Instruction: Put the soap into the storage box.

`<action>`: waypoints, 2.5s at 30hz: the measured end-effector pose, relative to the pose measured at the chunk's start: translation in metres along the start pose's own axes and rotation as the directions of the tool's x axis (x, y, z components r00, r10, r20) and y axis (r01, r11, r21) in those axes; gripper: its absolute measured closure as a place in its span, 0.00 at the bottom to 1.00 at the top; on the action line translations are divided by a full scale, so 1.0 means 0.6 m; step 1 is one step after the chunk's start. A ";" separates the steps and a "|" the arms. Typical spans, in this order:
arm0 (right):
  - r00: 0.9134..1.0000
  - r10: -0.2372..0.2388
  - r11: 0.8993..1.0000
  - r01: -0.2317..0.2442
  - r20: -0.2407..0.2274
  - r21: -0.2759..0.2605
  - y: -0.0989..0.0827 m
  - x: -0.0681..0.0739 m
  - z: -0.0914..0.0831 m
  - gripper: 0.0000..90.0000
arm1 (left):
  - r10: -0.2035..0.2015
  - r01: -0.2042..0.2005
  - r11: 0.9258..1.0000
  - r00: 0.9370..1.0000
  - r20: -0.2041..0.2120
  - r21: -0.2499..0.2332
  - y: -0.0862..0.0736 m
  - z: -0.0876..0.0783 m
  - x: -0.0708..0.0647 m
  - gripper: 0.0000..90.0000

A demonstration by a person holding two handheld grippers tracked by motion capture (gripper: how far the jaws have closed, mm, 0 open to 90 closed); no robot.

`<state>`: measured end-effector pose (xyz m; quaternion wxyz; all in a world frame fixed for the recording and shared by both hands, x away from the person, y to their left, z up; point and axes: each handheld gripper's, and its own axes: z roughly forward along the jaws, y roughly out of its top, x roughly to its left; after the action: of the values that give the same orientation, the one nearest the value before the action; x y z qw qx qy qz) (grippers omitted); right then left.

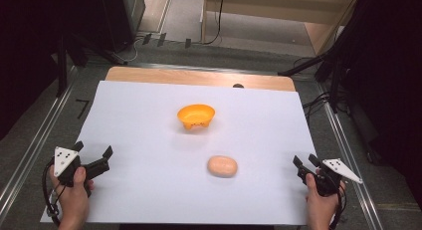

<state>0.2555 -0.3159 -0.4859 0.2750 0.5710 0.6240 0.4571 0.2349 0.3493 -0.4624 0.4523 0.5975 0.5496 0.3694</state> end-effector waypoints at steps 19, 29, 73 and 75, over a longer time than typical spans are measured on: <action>0.909 -0.225 0.957 0.275 -0.350 0.098 0.055 0.044 0.008 0.47 | 0.001 0.001 0.998 1.000 -0.025 0.067 0.004 0.011 0.000 0.07; 0.755 -0.369 0.831 0.529 -0.542 0.171 0.085 0.109 0.053 0.41 | 0.059 -0.058 0.996 0.998 -0.010 0.060 0.003 0.010 -0.009 0.09; 0.440 -0.420 0.486 0.848 -0.793 0.213 0.087 0.326 0.174 0.34 | 0.085 -0.086 0.996 0.996 0.016 0.038 0.001 0.007 -0.012 0.10; 0.438 -0.418 0.477 0.852 -0.796 0.218 0.085 0.331 0.177 0.34 | 0.087 -0.088 0.995 0.996 0.018 0.037 0.001 0.007 -0.012 0.10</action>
<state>0.3316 -0.1011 -0.4511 0.0060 0.1272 0.9601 0.2490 0.2383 0.3414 -0.4626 0.4288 0.6322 0.5261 0.3737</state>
